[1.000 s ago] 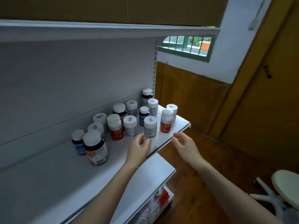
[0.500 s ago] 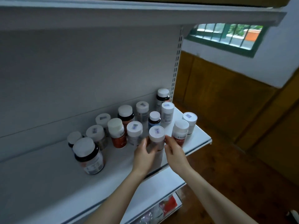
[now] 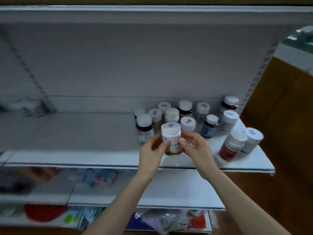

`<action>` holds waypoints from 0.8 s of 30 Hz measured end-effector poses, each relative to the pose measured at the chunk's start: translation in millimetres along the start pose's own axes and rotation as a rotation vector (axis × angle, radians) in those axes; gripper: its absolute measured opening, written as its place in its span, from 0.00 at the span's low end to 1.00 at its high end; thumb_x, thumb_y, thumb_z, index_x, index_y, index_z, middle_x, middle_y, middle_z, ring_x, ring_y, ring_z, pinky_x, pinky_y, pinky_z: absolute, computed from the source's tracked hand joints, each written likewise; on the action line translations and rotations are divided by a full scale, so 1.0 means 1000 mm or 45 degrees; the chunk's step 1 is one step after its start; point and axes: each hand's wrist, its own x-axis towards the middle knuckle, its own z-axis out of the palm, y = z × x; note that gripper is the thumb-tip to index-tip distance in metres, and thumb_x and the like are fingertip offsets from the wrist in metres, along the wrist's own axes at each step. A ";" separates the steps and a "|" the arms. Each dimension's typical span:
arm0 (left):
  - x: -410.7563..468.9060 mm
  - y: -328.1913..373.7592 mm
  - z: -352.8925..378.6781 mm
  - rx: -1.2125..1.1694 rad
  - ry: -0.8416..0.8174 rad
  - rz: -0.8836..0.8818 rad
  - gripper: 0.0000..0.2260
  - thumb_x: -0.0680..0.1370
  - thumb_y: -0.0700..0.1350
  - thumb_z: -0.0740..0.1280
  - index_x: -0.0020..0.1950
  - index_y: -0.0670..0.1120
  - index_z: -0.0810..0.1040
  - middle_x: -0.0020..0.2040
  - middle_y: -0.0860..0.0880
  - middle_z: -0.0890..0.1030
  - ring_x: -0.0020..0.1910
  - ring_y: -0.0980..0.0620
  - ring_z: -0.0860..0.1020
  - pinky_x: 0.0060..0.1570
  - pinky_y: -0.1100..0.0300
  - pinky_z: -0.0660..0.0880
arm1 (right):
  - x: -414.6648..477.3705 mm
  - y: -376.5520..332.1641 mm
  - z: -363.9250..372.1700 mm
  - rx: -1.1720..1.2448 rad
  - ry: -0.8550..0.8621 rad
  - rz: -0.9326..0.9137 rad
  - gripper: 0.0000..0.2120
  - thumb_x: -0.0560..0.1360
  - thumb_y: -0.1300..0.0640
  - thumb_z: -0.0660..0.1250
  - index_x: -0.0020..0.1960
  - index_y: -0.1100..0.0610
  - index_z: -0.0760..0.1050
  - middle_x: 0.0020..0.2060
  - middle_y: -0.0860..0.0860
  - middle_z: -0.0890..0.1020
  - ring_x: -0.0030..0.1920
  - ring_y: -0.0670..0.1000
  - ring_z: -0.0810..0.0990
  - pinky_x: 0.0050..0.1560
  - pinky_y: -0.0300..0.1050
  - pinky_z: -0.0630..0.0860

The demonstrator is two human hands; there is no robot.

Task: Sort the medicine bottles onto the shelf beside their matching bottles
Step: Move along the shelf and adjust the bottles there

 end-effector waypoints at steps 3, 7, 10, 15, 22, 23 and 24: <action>-0.013 0.005 -0.045 0.002 0.134 -0.013 0.07 0.75 0.40 0.66 0.50 0.51 0.77 0.43 0.57 0.81 0.39 0.66 0.79 0.43 0.71 0.77 | -0.003 -0.005 0.043 0.053 -0.158 0.034 0.08 0.75 0.63 0.65 0.51 0.53 0.74 0.46 0.48 0.81 0.44 0.42 0.80 0.40 0.31 0.77; -0.032 0.005 -0.117 -0.025 0.332 -0.006 0.08 0.75 0.40 0.66 0.53 0.46 0.78 0.44 0.51 0.82 0.40 0.60 0.80 0.41 0.67 0.77 | -0.012 -0.013 0.115 0.033 -0.362 0.015 0.10 0.74 0.65 0.65 0.55 0.57 0.73 0.45 0.47 0.80 0.43 0.41 0.80 0.38 0.29 0.77; -0.049 0.007 -0.179 -0.058 0.450 0.031 0.07 0.75 0.37 0.66 0.50 0.47 0.78 0.42 0.52 0.81 0.38 0.64 0.80 0.39 0.70 0.77 | -0.021 -0.016 0.180 0.021 -0.503 0.003 0.11 0.74 0.65 0.64 0.55 0.57 0.72 0.45 0.46 0.79 0.39 0.37 0.81 0.37 0.28 0.76; -0.074 0.013 -0.301 0.000 0.593 0.083 0.10 0.74 0.35 0.65 0.45 0.50 0.77 0.40 0.55 0.80 0.36 0.68 0.79 0.37 0.73 0.75 | -0.045 -0.013 0.306 0.045 -0.666 0.004 0.10 0.74 0.64 0.64 0.55 0.56 0.73 0.46 0.47 0.80 0.40 0.39 0.81 0.40 0.31 0.78; -0.097 0.004 -0.438 0.069 0.733 0.049 0.09 0.75 0.40 0.66 0.55 0.43 0.78 0.46 0.49 0.82 0.40 0.65 0.79 0.39 0.71 0.76 | -0.076 -0.012 0.445 0.062 -0.752 -0.010 0.10 0.74 0.64 0.65 0.54 0.55 0.74 0.45 0.46 0.80 0.37 0.34 0.80 0.36 0.28 0.75; -0.098 0.004 -0.451 0.081 0.747 0.051 0.09 0.74 0.40 0.66 0.54 0.44 0.78 0.46 0.50 0.82 0.40 0.65 0.79 0.39 0.71 0.76 | -0.077 -0.012 0.459 0.054 -0.764 -0.016 0.11 0.74 0.64 0.65 0.55 0.55 0.74 0.45 0.46 0.80 0.37 0.34 0.80 0.35 0.29 0.75; -0.098 0.004 -0.464 0.102 0.763 0.054 0.08 0.74 0.39 0.66 0.52 0.45 0.78 0.45 0.50 0.81 0.40 0.65 0.79 0.38 0.72 0.75 | -0.077 -0.012 0.472 0.048 -0.778 -0.018 0.11 0.74 0.64 0.65 0.56 0.56 0.74 0.44 0.46 0.80 0.37 0.34 0.80 0.34 0.29 0.75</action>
